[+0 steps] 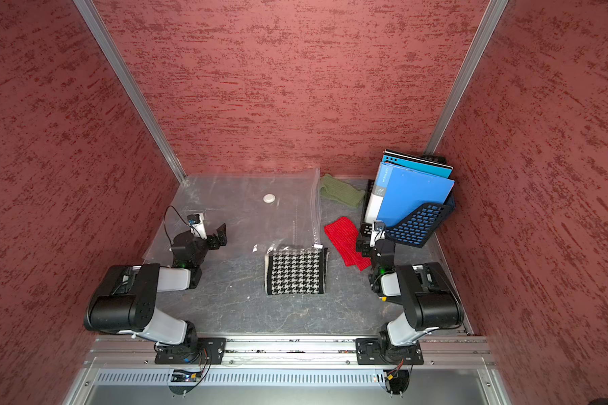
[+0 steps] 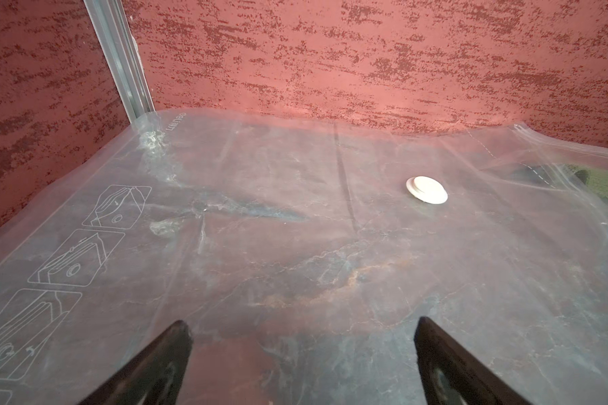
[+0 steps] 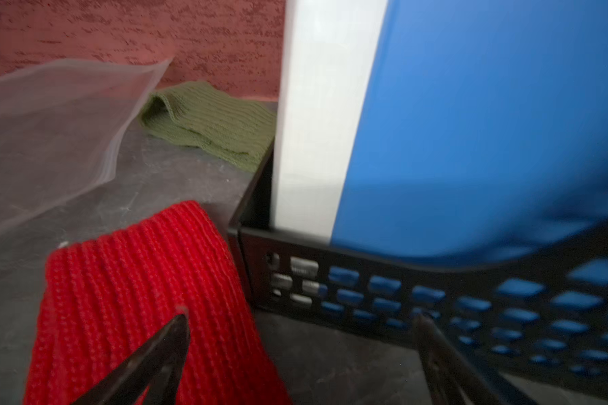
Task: Take the scarf out of the vacuum bag
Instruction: Reset both arms
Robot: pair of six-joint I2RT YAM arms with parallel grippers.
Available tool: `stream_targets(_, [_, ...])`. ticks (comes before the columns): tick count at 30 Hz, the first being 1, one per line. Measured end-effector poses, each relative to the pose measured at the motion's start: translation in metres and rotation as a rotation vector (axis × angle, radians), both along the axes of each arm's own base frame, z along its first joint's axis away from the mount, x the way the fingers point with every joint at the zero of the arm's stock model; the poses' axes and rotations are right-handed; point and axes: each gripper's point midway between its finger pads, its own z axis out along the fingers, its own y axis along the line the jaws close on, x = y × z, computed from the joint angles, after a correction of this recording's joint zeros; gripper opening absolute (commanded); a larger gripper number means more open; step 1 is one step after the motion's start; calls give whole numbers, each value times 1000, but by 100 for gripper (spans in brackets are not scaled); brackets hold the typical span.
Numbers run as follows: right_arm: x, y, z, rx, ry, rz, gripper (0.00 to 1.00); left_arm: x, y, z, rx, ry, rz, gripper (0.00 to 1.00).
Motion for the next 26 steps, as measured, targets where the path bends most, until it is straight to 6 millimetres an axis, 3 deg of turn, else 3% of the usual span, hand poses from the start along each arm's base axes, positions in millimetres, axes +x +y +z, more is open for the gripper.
stream_targets(4, [10, 6, 19, 10, -57, 38, 99, 1, -2, 1, 5, -1, -3, 100])
stream_targets(26, [8, 9, 11, 20, -21, 66, 99, 2, -2, 2, 14, -2, 0, 100])
